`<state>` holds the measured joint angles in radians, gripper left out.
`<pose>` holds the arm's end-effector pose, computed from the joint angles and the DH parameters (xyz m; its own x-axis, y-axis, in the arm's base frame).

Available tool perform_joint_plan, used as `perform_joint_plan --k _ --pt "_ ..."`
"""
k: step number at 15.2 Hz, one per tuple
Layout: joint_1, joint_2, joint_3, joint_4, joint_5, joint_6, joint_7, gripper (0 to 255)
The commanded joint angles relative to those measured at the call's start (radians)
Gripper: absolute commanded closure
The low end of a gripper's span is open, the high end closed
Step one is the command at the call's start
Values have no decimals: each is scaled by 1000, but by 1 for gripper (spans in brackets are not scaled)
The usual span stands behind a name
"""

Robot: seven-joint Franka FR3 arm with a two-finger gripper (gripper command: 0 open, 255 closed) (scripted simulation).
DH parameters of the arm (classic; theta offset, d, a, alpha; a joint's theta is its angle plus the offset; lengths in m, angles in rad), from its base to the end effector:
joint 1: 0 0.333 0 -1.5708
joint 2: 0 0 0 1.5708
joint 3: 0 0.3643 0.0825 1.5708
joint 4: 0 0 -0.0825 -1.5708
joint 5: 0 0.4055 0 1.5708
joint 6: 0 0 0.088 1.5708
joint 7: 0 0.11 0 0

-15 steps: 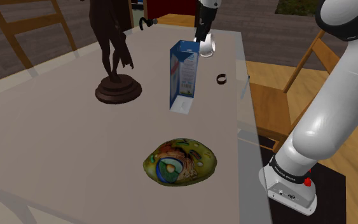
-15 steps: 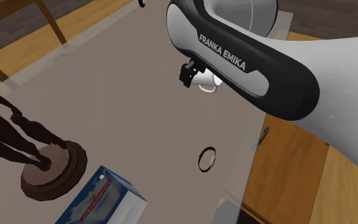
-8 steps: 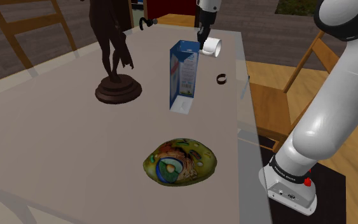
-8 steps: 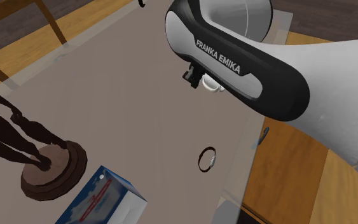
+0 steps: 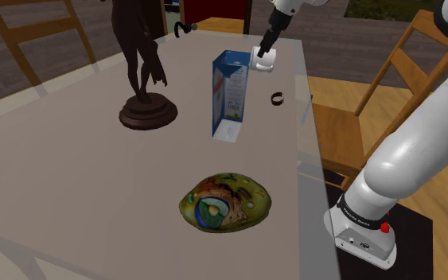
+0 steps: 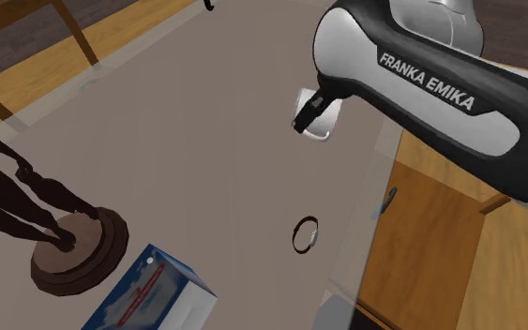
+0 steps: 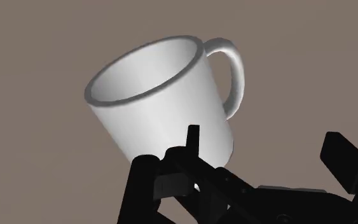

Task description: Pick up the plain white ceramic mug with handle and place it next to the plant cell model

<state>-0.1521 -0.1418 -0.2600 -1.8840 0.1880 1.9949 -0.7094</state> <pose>0.5124 -0.2212 0.6317 0.9205 0.2220 0.3216 0.2389 -0.9710 -0.0133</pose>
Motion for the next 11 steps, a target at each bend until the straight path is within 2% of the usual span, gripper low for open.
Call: perform_joint_plan --k 1,4,11 --pt "-22 -66 -48 -107 84 84 -106 0" --pt "-32 -145 -140 -229 233 176 -290 0" --pt "10 -107 -161 -261 271 249 -319 0"
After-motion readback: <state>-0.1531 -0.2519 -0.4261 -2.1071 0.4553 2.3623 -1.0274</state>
